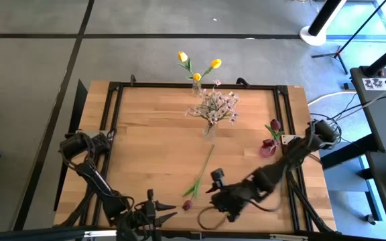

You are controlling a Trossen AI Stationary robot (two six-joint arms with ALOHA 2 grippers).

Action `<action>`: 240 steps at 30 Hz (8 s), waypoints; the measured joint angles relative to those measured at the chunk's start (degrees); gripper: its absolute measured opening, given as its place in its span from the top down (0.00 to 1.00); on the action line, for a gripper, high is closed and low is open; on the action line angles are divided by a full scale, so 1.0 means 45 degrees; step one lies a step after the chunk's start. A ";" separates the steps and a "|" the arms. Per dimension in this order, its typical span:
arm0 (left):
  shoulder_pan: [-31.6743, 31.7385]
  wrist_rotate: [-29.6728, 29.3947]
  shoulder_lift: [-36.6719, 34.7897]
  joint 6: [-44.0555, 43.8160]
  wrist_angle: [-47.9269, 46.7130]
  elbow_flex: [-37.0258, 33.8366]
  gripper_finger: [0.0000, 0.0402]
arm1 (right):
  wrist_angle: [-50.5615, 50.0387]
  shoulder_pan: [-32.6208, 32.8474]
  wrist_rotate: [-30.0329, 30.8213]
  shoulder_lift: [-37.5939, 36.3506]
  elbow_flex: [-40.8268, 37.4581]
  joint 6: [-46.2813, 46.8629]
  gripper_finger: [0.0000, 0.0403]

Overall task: Sort flowers into vase by color
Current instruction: Put the red flower into the pink vase, then return to Home Position

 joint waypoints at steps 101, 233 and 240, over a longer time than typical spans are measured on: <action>0.6451 0.0752 -0.1200 0.4408 0.0584 -0.0005 0.78 | 0.0967 -0.5202 -0.2642 -2.2115 -0.7856 -0.0631 0.99; 1.1322 1.2328 -1.9987 0.6413 0.1878 -1.3959 0.78 | 0.5920 -1.5701 -0.2418 -2.2264 -1.2607 -0.0177 0.99; 1.1006 1.2302 -1.9987 0.6641 0.1878 -1.3959 0.78 | 0.7946 -1.5698 0.1588 -2.2214 -1.4665 -0.0396 1.00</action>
